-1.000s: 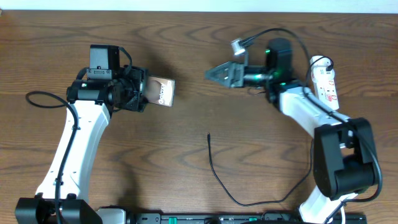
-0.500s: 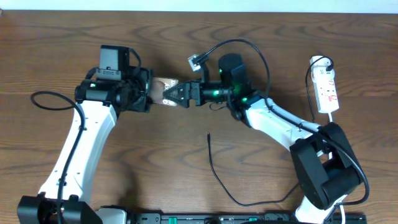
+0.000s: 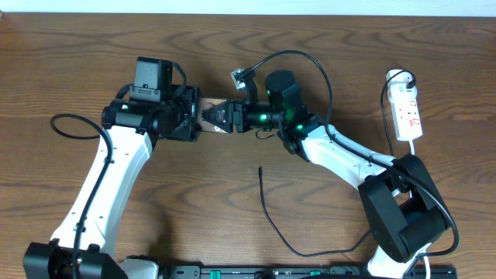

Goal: Plug charger to phone and switch on socket
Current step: 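Reach the right gripper to the phone and grasp its side edge, then release the left gripper and pull the phone away with the right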

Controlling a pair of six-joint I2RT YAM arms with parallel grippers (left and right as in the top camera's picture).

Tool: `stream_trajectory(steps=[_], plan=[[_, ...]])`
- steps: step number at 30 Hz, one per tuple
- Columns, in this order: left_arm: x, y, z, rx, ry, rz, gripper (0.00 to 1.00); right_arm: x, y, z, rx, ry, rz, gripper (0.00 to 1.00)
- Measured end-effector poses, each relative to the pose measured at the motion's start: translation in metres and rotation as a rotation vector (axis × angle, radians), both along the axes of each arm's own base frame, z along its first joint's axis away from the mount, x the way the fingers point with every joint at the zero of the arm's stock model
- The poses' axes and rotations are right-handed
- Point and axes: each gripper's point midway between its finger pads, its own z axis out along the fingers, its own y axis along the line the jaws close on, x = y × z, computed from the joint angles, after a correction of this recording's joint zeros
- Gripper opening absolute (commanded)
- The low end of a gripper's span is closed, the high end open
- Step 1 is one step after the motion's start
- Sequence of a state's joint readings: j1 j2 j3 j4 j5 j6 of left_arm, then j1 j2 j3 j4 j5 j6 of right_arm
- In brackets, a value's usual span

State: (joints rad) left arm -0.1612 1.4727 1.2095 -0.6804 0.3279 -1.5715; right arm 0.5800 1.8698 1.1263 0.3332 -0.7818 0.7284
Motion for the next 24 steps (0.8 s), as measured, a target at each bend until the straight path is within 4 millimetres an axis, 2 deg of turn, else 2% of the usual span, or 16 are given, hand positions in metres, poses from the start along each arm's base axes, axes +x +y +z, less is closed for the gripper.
stream_trajectory(steps=[8, 16, 20, 22, 24], plan=[[-0.0028, -0.0088, 0.0013, -0.028, 0.005, -0.025, 0.07, 0.0003, -0.0001, -0.0001, -0.001, -0.001, -0.002, 0.47], [-0.003, -0.0093, 0.0014, -0.03, 0.006, -0.026, 0.07, -0.0009, 0.0011, -0.0001, -0.001, -0.001, 0.001, 0.43], [-0.003, -0.009, 0.0013, -0.028, 0.006, -0.025, 0.08, -0.0021, 0.0024, 0.0, -0.001, -0.003, 0.004, 0.36], [-0.0028, -0.0087, 0.0011, -0.027, 0.006, -0.024, 0.07, -0.0024, 0.0029, 0.0, -0.001, -0.005, 0.005, 0.27], [-0.0028, -0.0086, 0.0009, -0.025, 0.006, -0.024, 0.07, -0.0027, 0.0032, 0.0, -0.001, -0.002, 0.005, 0.24]])
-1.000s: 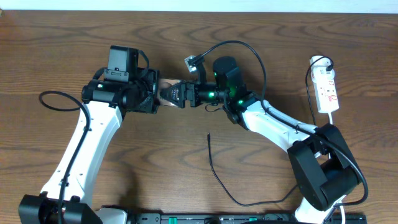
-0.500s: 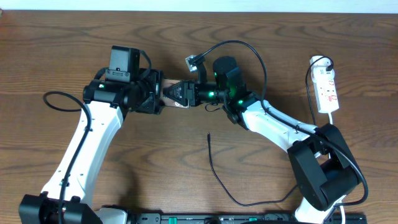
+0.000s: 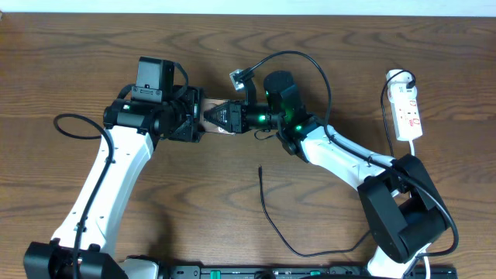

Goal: Plug charger to phone and switch on socket
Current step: 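Release the left gripper and pull the phone away with the right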

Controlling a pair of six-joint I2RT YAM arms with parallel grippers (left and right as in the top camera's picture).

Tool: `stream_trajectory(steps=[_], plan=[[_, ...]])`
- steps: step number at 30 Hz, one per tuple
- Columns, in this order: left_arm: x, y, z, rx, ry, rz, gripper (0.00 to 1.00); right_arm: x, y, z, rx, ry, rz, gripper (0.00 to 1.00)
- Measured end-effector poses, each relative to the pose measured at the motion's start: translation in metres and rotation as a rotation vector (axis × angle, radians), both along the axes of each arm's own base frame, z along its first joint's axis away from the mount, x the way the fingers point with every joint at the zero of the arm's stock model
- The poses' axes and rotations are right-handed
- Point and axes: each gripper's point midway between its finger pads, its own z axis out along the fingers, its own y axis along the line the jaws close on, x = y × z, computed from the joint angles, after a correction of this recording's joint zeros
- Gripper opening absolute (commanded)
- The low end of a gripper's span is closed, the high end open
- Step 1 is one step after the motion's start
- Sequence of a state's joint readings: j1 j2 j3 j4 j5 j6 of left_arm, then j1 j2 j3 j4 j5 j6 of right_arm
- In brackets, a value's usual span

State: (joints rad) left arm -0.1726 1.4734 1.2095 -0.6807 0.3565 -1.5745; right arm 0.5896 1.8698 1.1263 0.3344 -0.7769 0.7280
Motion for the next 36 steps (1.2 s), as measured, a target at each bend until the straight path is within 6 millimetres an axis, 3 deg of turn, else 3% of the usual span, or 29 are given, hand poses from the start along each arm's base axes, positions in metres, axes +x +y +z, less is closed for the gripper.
stream_trajectory(steps=[11, 13, 15, 21, 25, 36], plan=[[0.0, -0.0001, -0.0003, 0.003, 0.0, 0.0, 0.08, -0.0002, 0.0001, -0.0001, 0.0, 0.003, 0.0, 0.15], [0.0, -0.0002, -0.0003, 0.003, 0.0, 0.0, 0.17, -0.0004, 0.0003, -0.0001, 0.0, 0.003, 0.0, 0.13], [0.0, 0.0, -0.0004, 0.005, 0.0, 0.0, 0.33, -0.0006, 0.0004, 0.0, 0.001, 0.003, 0.001, 0.09], [0.0003, 0.0003, -0.0016, 0.014, 0.0, 0.002, 0.7, -0.002, 0.001, 0.0004, 0.004, 0.008, 0.007, 0.05], [0.0005, 0.0005, -0.0018, 0.015, 0.0, 0.004, 0.8, -0.002, 0.001, 0.0005, 0.004, 0.009, 0.007, 0.04], [0.0009, -0.0009, -0.0011, 0.012, -0.004, -0.001, 0.9, -0.0035, 0.0016, -0.0013, -0.002, 0.016, 0.009, 0.01]])
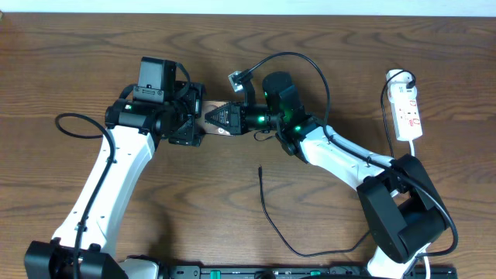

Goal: Plug charger to phone and switch on socket
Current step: 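Release the left gripper and pull the phone away with the right, then regrasp the phone's bottom end with the left gripper from the right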

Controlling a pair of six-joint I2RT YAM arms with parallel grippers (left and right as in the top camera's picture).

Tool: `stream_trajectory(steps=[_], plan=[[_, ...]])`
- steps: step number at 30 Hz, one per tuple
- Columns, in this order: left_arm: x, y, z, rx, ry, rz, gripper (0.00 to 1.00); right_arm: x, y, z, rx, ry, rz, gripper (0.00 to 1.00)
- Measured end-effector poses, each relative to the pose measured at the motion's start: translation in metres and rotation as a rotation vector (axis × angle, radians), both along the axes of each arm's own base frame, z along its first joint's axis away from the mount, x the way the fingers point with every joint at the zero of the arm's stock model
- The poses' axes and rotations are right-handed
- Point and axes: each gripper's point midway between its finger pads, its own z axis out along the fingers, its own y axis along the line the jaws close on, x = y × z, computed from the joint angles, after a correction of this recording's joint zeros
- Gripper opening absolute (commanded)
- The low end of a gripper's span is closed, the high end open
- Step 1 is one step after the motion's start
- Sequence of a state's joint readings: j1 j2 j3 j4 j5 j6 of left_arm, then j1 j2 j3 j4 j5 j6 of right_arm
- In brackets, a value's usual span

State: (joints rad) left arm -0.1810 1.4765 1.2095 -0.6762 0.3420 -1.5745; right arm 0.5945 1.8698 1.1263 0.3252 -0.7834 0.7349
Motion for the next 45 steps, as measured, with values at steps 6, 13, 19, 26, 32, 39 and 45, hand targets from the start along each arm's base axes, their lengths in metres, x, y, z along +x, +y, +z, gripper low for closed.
stream_trajectory(steps=[6, 13, 19, 26, 32, 39, 45], plan=[[0.0, 0.0, 0.0, 0.001, -0.001, -0.003, 0.91, 0.001, -0.001, 0.0, -0.001, -0.001, -0.005, 0.01], [-0.002, -0.012, 0.005, -0.052, -0.014, -0.064, 0.91, 0.019, -0.019, -0.002, -0.005, 0.006, -0.055, 0.01], [-0.003, -0.022, 0.012, -0.106, -0.043, -0.149, 0.91, 0.052, -0.055, -0.003, -0.002, 0.054, -0.169, 0.01], [0.002, -0.009, 0.019, -0.123, -0.1, -0.205, 0.91, 0.089, -0.104, -0.005, 0.068, 0.303, -0.386, 0.01], [0.023, 0.012, 0.03, -0.044, -0.261, -0.284, 0.91, 0.101, -0.116, -0.002, 0.2, 0.64, -0.534, 0.01], [0.058, 0.034, 0.058, 0.027, -0.48, -0.286, 0.91, 0.096, -0.097, 0.014, 0.325, 0.866, -0.547, 0.01], [0.077, 0.036, 0.083, 0.023, -0.641, -0.316, 0.91, 0.089, -0.067, 0.061, 0.465, 0.798, -0.435, 0.01]])
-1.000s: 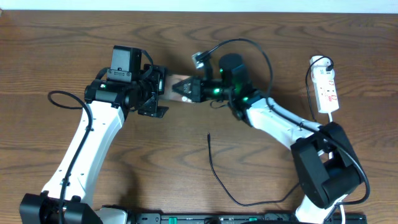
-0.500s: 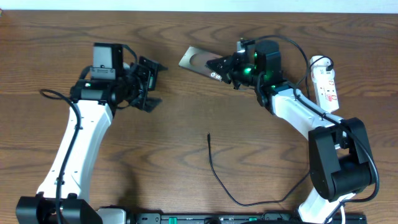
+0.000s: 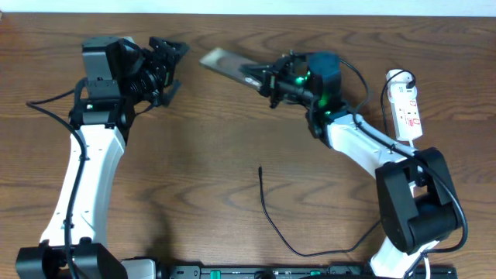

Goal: Plug charger to phone and switch on socket
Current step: 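Regrasp the phone's bottom end with the left gripper from the right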

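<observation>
The phone (image 3: 219,60), a light slab that looks blurred, hangs tilted near the back of the table. My right gripper (image 3: 257,75) is shut on the phone's right end. My left gripper (image 3: 173,68) stands open to the left of the phone, apart from it, with nothing between its fingers. The black charger cable (image 3: 267,213) lies on the wood in the front middle. Its free tip (image 3: 260,168) points toward the back and nothing holds it. The white socket strip (image 3: 407,108) lies at the right edge with a plug in its far end.
A black cable (image 3: 46,116) loops beside the left arm. The right arm's base (image 3: 411,217) stands at the front right, close to the charger cable's run. A dark rail (image 3: 271,271) lines the front edge.
The right gripper has carried the phone from the middle of the table up and to the back right. The left gripper has drawn away to the back left and now stands open.
At all three earlier moments both grippers met at the phone left of centre, the right one on its right end and the left one against its left end, shifting only slightly. Now the right gripper alone holds the phone, further back. The cable has not moved.
</observation>
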Controlling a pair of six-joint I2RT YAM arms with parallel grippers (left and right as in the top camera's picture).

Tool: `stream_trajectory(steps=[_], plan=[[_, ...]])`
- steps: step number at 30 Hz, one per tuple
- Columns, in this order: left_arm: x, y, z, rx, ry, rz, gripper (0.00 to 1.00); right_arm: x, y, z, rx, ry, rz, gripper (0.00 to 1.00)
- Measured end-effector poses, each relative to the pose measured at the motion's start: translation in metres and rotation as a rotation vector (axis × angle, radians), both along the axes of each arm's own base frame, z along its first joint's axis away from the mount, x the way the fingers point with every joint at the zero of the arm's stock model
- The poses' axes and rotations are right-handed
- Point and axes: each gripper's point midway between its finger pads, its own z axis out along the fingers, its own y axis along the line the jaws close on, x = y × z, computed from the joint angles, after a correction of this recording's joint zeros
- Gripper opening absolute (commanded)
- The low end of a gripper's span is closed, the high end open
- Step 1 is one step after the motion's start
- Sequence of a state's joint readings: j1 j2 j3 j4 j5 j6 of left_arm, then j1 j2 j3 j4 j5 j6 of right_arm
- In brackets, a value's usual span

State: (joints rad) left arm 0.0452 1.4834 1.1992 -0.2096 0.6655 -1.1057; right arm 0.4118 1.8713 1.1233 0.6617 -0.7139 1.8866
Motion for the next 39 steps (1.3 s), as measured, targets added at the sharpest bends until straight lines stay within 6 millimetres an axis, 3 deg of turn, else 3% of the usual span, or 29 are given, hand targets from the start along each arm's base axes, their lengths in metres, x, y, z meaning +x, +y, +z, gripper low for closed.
stream_trajectory(steps=[4, 13, 28, 36, 39], plan=[[0.004, -0.01, -0.005, -0.042, -0.044, -0.062, 0.91, -0.008, 0.015, 0.007, 0.032, 0.005, 0.016, 0.01], [0.006, -0.019, -0.022, -0.142, -0.123, -0.089, 0.91, -0.011, 0.021, 0.017, 0.07, -0.004, 0.009, 0.01], [0.005, -0.037, -0.022, -0.229, -0.097, -0.058, 0.9, -0.034, 0.058, 0.017, 0.07, 0.001, 0.026, 0.01], [0.008, -0.035, -0.022, -0.233, -0.095, -0.036, 0.61, -0.034, 0.061, 0.013, 0.052, -0.003, 0.013, 0.01], [0.008, -0.035, -0.022, -0.234, -0.094, -0.034, 0.55, -0.034, 0.061, 0.013, 0.051, -0.006, 0.012, 0.01]])
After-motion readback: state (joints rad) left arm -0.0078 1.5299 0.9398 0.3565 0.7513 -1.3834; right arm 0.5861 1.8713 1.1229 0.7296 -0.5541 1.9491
